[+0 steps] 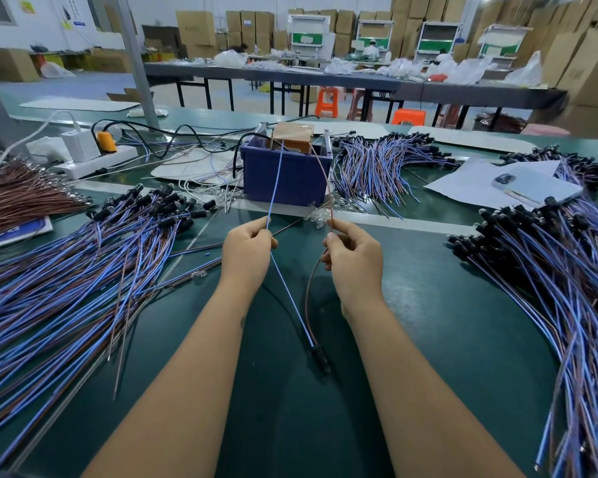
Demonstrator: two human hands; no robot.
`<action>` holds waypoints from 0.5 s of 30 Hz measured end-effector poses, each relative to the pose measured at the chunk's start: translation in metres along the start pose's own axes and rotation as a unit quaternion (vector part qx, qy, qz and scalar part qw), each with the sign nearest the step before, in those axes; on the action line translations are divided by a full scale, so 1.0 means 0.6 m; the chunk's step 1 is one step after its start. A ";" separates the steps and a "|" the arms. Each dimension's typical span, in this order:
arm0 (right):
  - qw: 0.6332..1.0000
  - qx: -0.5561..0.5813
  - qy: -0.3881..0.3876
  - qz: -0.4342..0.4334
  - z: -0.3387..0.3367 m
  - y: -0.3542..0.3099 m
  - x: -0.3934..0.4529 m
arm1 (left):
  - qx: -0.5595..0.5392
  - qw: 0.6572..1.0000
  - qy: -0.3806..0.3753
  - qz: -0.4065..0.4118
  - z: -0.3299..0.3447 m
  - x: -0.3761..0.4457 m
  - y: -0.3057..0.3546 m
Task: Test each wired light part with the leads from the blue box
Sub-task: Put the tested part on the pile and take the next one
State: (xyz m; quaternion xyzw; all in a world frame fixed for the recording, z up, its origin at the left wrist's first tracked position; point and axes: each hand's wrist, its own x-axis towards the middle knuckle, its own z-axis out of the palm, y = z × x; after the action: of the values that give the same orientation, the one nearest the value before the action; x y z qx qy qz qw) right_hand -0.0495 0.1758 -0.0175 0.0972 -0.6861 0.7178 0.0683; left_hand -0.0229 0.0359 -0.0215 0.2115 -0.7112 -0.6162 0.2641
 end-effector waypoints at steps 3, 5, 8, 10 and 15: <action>1.000 0.002 0.001 0.010 -0.001 -0.001 0.001 | 0.002 1.000 0.001 -0.005 -0.001 -0.002 0.002; 1.000 -0.001 0.000 0.017 -0.001 -0.001 0.002 | 0.006 1.000 0.002 -0.007 -0.001 -0.003 0.002; 1.000 -0.002 -0.001 0.022 -0.002 -0.001 0.002 | 0.011 1.000 -0.001 -0.009 -0.002 -0.003 0.002; 1.000 -0.003 -0.002 0.024 -0.003 -0.001 0.002 | 0.012 1.000 0.001 -0.010 -0.002 -0.002 0.002; 1.000 -0.002 -0.006 0.029 -0.003 -0.001 0.002 | 0.002 1.000 0.005 -0.011 -0.003 0.000 0.003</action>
State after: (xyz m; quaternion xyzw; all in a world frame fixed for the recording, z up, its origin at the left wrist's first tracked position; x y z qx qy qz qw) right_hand -0.0507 0.1777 -0.0164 0.0818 -0.6901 0.7178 0.0431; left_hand -0.0219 0.0350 -0.0195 0.2232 -0.7087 -0.6166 0.2602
